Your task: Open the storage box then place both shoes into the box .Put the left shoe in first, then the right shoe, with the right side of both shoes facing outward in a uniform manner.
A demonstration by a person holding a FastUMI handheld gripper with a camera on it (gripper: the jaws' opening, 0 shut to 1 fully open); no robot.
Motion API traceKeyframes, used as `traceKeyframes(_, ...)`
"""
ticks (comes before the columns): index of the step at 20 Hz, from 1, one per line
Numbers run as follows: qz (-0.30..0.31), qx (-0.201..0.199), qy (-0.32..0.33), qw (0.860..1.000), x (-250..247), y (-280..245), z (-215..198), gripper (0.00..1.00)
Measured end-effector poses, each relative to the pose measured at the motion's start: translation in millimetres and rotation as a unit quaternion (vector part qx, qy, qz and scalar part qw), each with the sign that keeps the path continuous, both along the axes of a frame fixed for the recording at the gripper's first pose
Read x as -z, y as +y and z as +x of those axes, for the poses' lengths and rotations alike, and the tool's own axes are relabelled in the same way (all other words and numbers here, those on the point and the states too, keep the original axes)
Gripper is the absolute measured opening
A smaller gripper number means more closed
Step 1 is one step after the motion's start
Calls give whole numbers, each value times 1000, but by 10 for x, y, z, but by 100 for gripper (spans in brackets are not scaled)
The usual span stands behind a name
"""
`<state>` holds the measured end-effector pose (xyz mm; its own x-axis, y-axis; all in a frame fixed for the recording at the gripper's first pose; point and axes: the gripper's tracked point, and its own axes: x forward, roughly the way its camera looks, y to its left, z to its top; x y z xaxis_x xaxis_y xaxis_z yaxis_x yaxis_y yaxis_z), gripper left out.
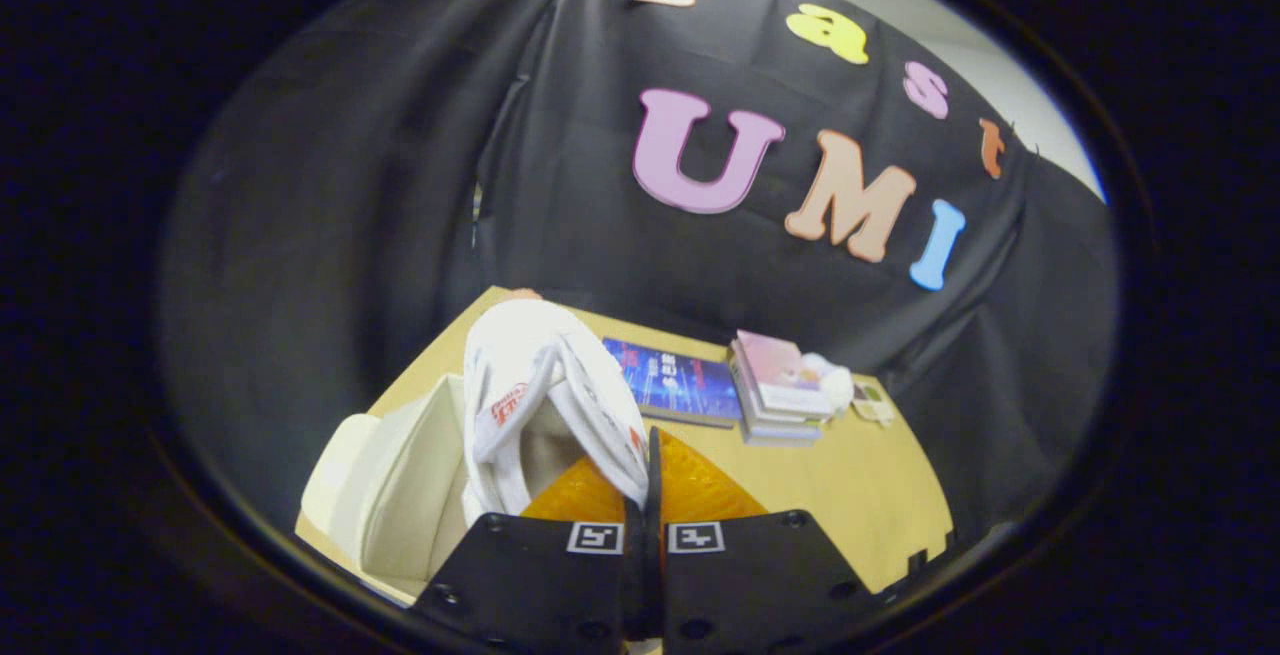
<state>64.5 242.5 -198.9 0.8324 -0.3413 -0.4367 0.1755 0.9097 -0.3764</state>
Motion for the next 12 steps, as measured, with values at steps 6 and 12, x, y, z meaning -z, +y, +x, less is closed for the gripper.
traceKeyframes(6,36,50,71,996,687,-175,6,3)
traceKeyframes(12,77,87,115,987,1051,-184,-62,3)
